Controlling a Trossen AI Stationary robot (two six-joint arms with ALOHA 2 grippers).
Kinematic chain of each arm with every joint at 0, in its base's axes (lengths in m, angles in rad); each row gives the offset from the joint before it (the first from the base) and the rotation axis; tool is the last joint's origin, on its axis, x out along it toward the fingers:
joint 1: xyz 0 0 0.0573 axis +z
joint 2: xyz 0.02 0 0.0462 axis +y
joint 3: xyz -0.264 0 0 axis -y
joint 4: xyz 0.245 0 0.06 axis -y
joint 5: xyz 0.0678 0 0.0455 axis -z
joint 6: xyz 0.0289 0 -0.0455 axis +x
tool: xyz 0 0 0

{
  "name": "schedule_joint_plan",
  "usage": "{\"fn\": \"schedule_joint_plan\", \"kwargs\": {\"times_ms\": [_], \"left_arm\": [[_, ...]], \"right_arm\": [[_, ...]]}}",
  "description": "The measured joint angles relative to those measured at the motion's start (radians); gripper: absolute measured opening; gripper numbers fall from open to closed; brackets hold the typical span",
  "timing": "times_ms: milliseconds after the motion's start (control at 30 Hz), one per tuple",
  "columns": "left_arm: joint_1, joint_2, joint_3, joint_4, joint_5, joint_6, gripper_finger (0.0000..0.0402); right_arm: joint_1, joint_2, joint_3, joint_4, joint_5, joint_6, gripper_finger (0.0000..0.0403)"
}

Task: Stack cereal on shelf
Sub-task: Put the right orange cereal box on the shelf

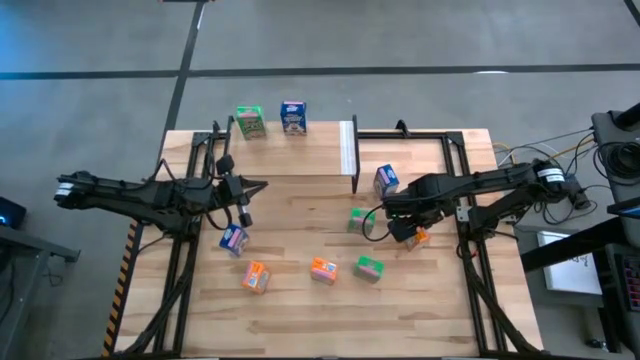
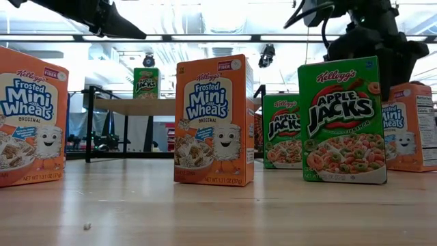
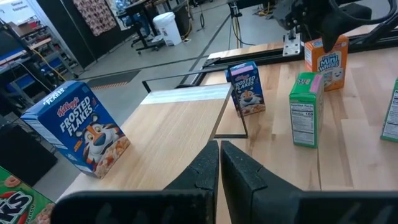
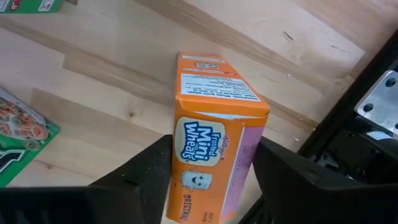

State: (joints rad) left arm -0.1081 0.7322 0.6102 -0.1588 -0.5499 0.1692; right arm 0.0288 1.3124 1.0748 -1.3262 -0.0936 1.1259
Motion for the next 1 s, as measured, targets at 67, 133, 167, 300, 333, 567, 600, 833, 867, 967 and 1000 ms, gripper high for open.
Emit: {"fn": "schedule_joint_plan", "kwargs": {"times_ms": [67, 133, 167, 300, 333, 567, 600, 833, 867, 967, 1000], "left_arm": [[0.000, 0.000, 0.000, 0.000, 0.000, 0.000, 0.0000], [0.000, 0.001, 0.000, 0.000, 0.000, 0.000, 0.0000], [0.000, 0.001, 0.000, 0.000, 0.000, 0.000, 0.0000], [0.000, 0.002, 0.000, 0.000, 0.000, 0.000, 0.0000], [0.000, 0.002, 0.000, 0.000, 0.000, 0.000, 0.0000], [0.000, 0.002, 0.000, 0.000, 0.000, 0.000, 0.0000], [0.000, 0.002, 0.000, 0.000, 0.000, 0.000, 0.0000], [0.000, 0.002, 0.000, 0.000, 0.001, 0.000, 0.0000], [0.000, 0.002, 0.000, 0.000, 0.001, 0.000, 0.0000], [0.000, 0.002, 0.000, 0.000, 0.001, 0.000, 0.0000], [0.000, 0.002, 0.000, 0.000, 0.001, 0.000, 0.0000]], "right_arm": [[0.000, -0.005, 0.000, 0.001, 0.000, 0.000, 0.0185], [0.000, -0.015, 0.000, 0.000, -0.005, 0.001, 0.0177], [0.000, -0.021, 0.000, 0.000, -0.009, 0.002, 0.0174], [0.000, -0.042, 0.005, -0.005, -0.035, 0.009, 0.0169], [0.000, -0.048, 0.012, -0.006, -0.046, 0.008, 0.0169], [0.000, -0.096, 0.119, -0.012, -0.061, 0.008, 0.0171], [0.000, -0.102, 0.138, -0.020, -0.057, 0.009, 0.0171], [0.000, -0.129, 0.287, -0.055, -0.022, -0.019, 0.0171], [0.000, -0.129, 0.312, -0.052, -0.009, -0.037, 0.0171], [0.000, -0.127, 0.382, -0.027, 0.054, -0.102, 0.0171], [0.000, -0.126, 0.404, -0.017, 0.082, -0.130, 0.0171]]}}
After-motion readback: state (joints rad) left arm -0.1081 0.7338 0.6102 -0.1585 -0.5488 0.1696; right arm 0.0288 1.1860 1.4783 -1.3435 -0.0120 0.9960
